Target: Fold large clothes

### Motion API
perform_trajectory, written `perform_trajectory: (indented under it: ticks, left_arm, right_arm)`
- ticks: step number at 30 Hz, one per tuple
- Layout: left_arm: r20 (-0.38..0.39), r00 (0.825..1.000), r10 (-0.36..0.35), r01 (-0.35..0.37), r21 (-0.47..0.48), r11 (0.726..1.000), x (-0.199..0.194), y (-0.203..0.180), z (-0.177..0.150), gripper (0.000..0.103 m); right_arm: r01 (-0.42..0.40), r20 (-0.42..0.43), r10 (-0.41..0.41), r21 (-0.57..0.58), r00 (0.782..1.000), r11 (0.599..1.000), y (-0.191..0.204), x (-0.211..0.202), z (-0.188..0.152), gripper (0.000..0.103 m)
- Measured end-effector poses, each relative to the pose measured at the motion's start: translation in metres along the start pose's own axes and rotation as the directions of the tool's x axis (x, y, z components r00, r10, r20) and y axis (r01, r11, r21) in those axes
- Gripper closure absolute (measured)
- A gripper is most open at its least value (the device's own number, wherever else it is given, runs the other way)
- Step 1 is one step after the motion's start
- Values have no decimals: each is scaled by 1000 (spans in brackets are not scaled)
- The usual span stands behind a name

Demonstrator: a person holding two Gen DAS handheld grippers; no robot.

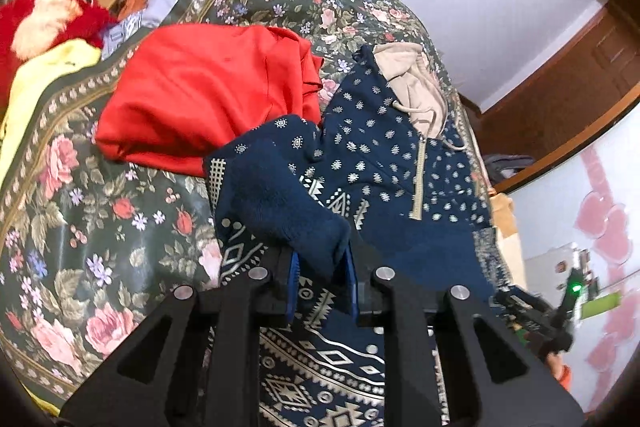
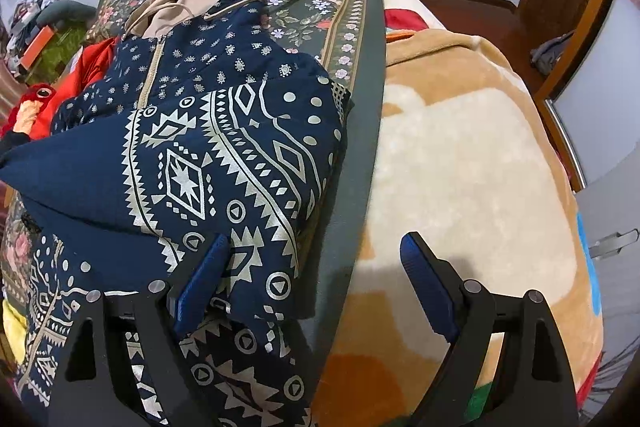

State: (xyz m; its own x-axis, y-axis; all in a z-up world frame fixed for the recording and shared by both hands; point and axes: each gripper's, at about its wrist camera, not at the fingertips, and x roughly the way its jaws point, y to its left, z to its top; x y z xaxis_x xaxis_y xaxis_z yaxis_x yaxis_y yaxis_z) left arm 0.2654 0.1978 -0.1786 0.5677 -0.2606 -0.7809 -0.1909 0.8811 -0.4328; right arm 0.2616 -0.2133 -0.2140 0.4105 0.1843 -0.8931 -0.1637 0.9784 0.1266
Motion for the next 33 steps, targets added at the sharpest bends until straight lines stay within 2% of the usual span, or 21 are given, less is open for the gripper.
perform_trajectory:
  ticks: [1,2,3,4,5,6,8,10,15,19,21,24,27,33]
  left_arm:
    - [0,1000,-14,14,-15,1000,-3,1,1,83]
    - [7,1000,-6,6,-22,1000,-6,0,3,76]
    - [35,999,35,-34,-24,999,-11,0,5,64]
    - [96,989,111,-109,-18,994,-22,-2,9,59]
    - [137,980,146,-146,-12,989,-30,-2,11,50]
    - [183,968,174,-175,-12,985,-39,-1,13,43]
    - [216,959,181,-179,-32,983,-51,5,16,38]
    - [200,963,182,-177,-44,983,-52,13,17,38]
    - [91,981,170,-166,-48,985,-25,31,-5,38]
    - [-18,993,113,-114,-59,992,7,38,-33,38]
    - [-66,996,63,-68,-72,995,24,37,-42,38]
    - [-99,995,0,-9,-89,996,44,31,-45,38]
    - [-117,993,-25,12,-104,994,65,30,-39,38]
    - [-144,989,23,-42,-129,991,102,32,-25,38]
  right_arm:
    - [1,0,-1,0,1000,1000,0,0,0,17]
    - [1,0,-1,2,1000,1000,0,0,0,17]
    - [8,-1,-8,4,1000,1000,-1,0,0,17]
    - [9,-1,-9,7,1000,1000,-1,1,0,17]
    - [4,-4,-4,15,1000,1000,-3,1,0,17]
    - [-3,-6,3,21,1000,1000,-4,2,0,17]
    - [-8,-8,9,28,1000,1000,-5,2,-1,17]
    - [-9,-7,9,30,1000,999,-5,2,-1,17]
    - [21,14,-22,25,1000,999,0,-6,0,17]
    - [38,44,-38,15,998,999,5,-15,2,17]
    - [35,54,-36,15,998,999,7,-18,4,17]
    - [38,70,-39,25,997,999,8,-22,6,17]
    - [36,81,-38,31,996,999,9,-25,7,17]
    - [61,94,-64,35,993,997,7,-29,5,17]
